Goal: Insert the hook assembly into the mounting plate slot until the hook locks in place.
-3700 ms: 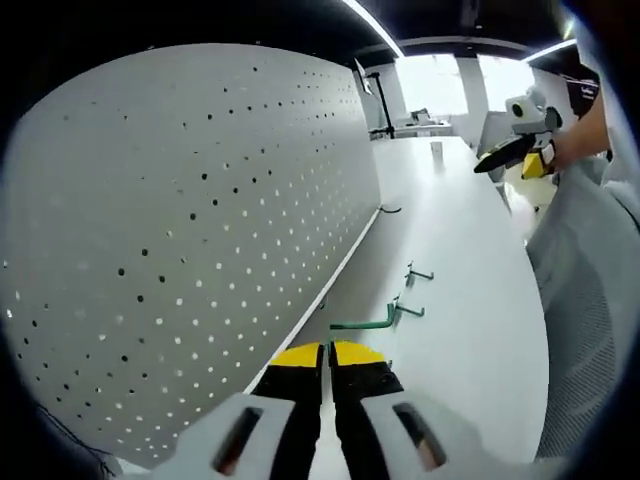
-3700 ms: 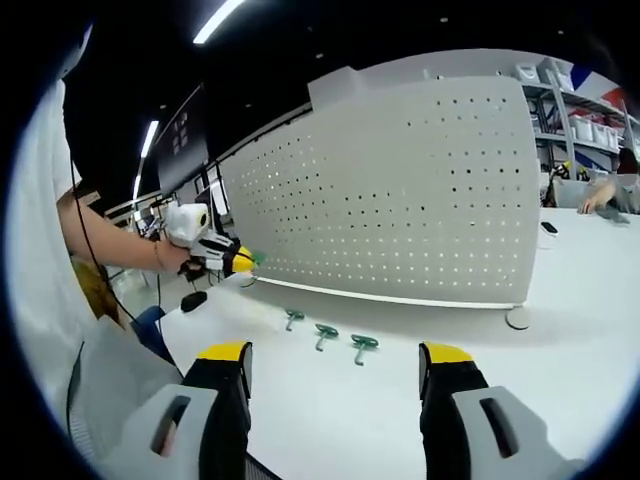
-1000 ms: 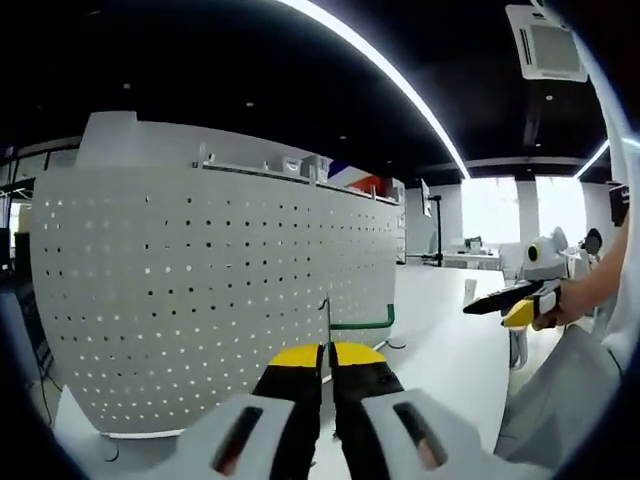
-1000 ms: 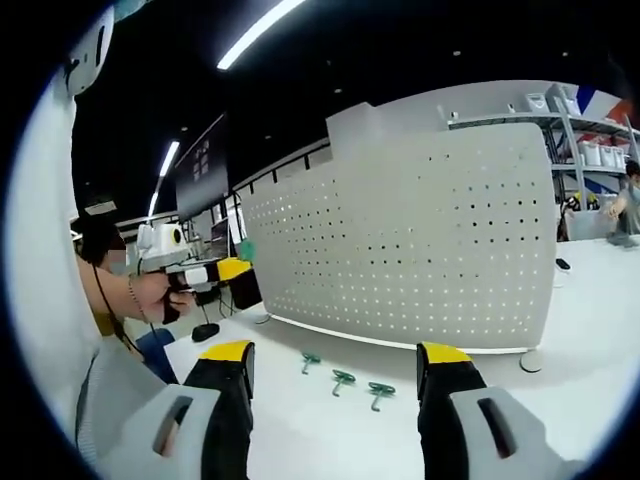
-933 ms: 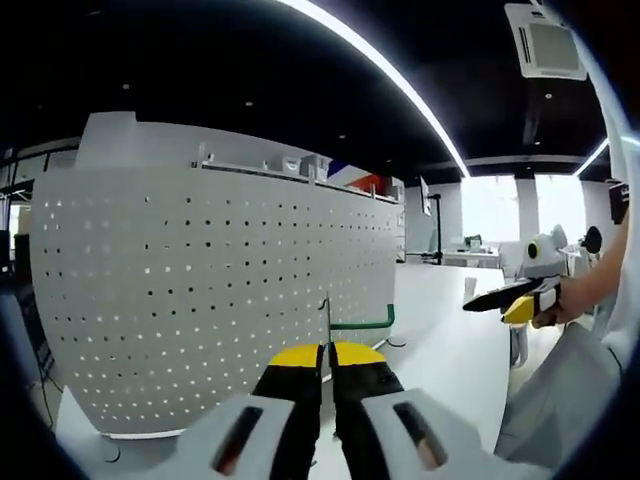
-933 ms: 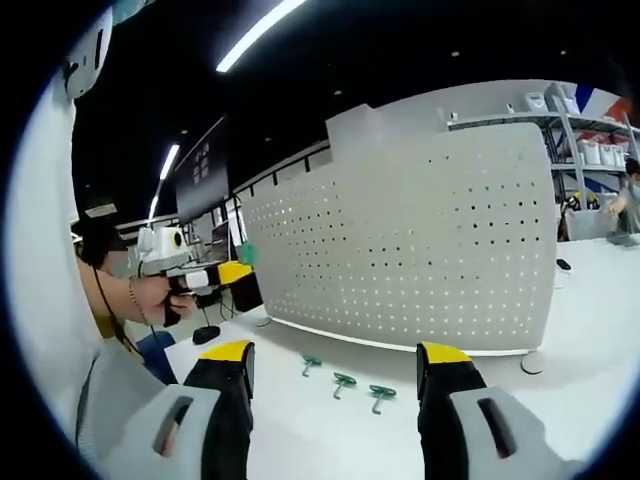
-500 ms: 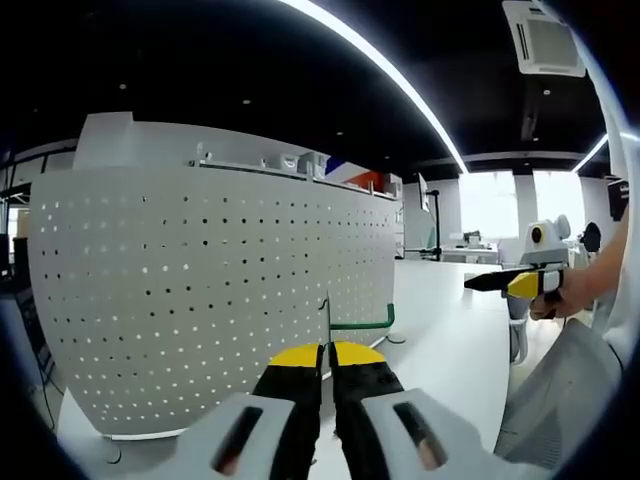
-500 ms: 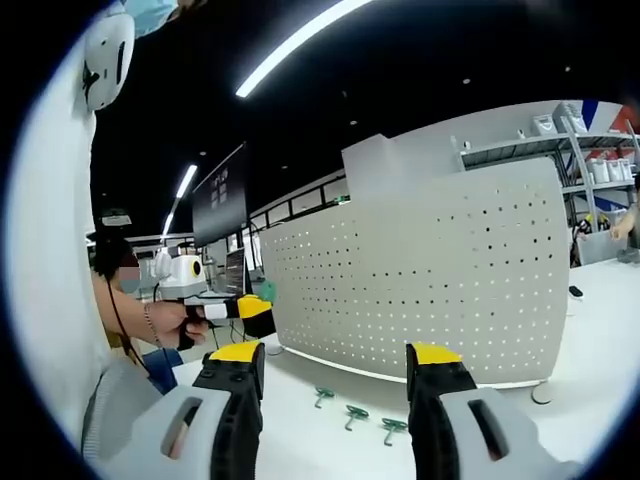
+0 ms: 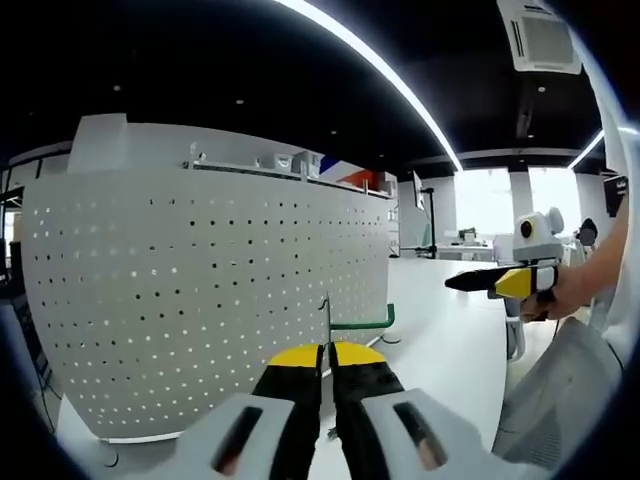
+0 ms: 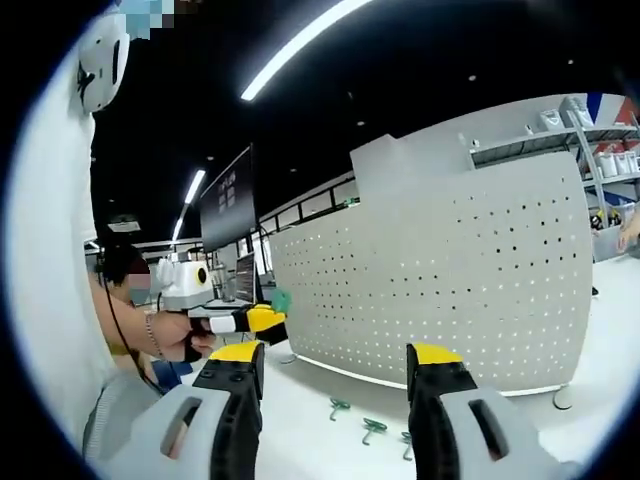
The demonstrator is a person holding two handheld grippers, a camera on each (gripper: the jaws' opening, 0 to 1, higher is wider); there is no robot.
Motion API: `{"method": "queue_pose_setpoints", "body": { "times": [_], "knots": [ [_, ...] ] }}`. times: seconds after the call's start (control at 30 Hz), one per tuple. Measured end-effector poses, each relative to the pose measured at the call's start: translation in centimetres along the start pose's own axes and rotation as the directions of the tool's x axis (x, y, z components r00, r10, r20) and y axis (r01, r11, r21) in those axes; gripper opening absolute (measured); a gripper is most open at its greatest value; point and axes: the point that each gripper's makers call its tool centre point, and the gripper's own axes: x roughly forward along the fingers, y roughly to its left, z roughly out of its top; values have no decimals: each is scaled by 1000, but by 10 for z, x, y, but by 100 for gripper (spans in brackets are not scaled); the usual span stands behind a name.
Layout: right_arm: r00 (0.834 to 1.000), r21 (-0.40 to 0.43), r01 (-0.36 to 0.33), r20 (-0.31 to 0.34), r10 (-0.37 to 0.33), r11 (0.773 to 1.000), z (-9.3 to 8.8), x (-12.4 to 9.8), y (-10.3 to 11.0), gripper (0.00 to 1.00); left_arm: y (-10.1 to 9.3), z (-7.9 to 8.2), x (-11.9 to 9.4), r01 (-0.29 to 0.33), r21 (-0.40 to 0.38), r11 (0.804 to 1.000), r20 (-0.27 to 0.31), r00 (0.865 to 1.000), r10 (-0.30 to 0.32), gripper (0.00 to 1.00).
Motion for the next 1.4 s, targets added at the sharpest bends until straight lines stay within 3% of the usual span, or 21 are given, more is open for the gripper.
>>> {"method": "queue_pose_setpoints", "body": {
  "times": [0.7,1.4],
  "knots": [
    [996,41,-90,17,90,995,2,41,25,53,-3,3,0,-8,4,1000,3,1000,8,2],
    [992,78,-115,53,111,990,3,76,47,54,0,5,-2,-15,-5,1000,6,1000,15,2]
  ]
}}
